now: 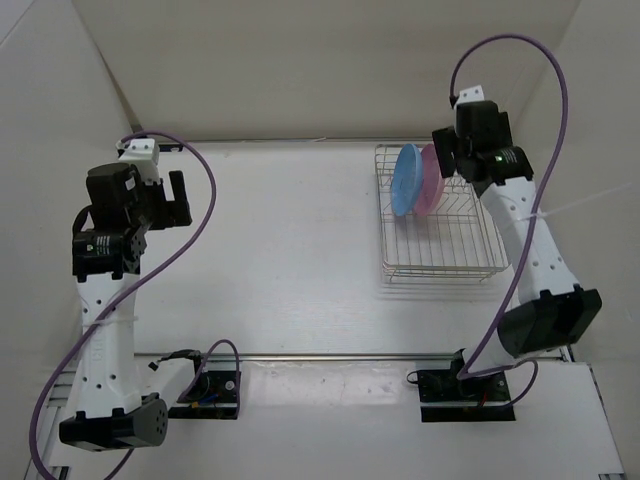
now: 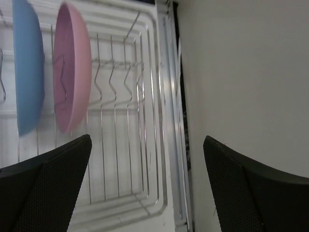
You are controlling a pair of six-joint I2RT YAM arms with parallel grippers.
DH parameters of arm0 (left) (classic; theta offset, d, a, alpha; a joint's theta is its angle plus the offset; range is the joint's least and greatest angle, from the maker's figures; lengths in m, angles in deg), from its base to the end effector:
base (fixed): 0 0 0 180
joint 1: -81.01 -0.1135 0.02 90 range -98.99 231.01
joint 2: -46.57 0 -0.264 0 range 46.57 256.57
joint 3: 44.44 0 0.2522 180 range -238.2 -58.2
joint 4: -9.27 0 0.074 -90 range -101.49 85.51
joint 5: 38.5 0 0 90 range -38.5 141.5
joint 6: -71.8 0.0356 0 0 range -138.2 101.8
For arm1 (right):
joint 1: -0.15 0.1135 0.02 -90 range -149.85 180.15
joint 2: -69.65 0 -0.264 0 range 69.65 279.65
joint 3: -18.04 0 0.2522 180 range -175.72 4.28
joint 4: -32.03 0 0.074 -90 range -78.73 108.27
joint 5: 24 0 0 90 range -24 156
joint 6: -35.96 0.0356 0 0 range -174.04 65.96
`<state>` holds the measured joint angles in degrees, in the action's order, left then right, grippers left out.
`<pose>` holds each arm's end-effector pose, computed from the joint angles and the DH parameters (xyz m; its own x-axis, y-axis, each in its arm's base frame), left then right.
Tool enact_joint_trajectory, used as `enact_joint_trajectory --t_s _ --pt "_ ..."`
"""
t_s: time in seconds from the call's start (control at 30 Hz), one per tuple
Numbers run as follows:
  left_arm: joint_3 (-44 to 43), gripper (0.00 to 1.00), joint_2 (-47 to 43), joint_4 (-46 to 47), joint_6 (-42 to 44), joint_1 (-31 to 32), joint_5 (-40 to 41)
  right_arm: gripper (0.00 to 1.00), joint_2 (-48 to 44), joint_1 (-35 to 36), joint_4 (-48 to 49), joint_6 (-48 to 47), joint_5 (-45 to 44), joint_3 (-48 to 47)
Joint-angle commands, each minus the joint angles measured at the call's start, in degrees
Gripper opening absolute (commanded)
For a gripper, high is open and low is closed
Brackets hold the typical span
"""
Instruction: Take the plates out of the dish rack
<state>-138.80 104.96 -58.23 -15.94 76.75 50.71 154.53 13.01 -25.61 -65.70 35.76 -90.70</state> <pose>0.1787 0.0128 0.4292 -0.5236 0.0005 -0.8520 -0.0419 0.9988 0.0264 0.3103 0.0524 0.4202 -0.5745 -0.3102 -0.7574 0.1018 0.8911 -0.4422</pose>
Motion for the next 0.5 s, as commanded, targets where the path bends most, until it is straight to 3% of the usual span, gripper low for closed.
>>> enact_joint_trajectory --t_s 0.0,0.1,0.3,0.47 --pt "0.18 1.00 -0.48 1.00 -0.42 -1.63 0.27 1.00 5.70 3.38 9.58 -4.50 -8.42 -6.17" --pt "0.18 1.00 -0.47 1.00 -0.42 -1.64 0.27 0.99 11.86 4.63 11.53 -6.09 -12.83 -11.16" --pt "2.10 1.00 -1.53 1.00 0.11 -2.16 0.80 0.95 19.16 5.15 9.26 -1.80 -7.91 -20.05" --pt "3.16 1.00 -2.67 1.53 0.11 -2.16 1.85 0.92 22.60 5.15 7.67 2.51 -5.71 -20.60"
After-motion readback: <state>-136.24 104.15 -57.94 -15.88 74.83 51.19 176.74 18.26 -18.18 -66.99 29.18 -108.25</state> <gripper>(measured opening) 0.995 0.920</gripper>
